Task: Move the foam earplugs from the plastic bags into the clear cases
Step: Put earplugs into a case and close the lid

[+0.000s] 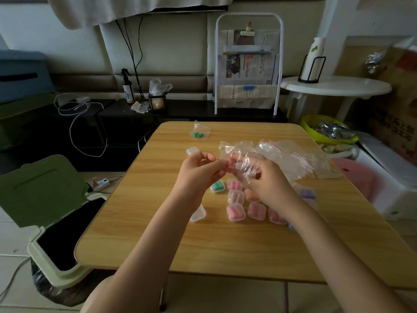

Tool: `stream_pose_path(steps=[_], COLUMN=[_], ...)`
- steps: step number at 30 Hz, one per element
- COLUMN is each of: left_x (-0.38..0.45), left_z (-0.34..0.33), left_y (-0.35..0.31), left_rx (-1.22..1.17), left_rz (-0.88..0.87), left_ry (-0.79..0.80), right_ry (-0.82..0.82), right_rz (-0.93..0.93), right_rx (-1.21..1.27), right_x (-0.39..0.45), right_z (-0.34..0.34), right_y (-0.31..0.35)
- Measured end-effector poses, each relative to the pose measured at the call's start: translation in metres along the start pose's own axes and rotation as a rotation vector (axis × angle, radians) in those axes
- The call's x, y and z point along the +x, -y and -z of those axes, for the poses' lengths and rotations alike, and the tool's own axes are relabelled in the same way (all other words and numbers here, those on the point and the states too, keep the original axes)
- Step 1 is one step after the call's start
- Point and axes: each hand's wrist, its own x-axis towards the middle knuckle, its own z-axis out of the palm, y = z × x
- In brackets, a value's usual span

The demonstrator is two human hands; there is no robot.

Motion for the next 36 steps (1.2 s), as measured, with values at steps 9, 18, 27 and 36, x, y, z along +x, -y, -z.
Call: stream_pose_path(steps=[9,18,27,36], left_x=[0.004,0.011,0.013,0.009], left_z=[-0.001,-0.006,-0.001,0.002], left_y=[0.004,0.009,0.011,0.008], left_rx=[-0.228,-0.475,-0.261,-0.087], left_rz=[0.09,0.199,0.086,-0.072], left_ry=[-0.015,-0.057,-0.182,-0.281], right_ry=[-0.141,-0.357,-0.141,-0.3], right_rz=[0.051,0.191,0.093,0.167], right_rx=[-0.048,-0.271,-0.093,-0.084], right_x=[-0.002,0.001,0.0,0.007], right_z=[-0.007,-0.013,-0.014,-0.031], right_y=[-0.001,0.0,0.001,-0.006])
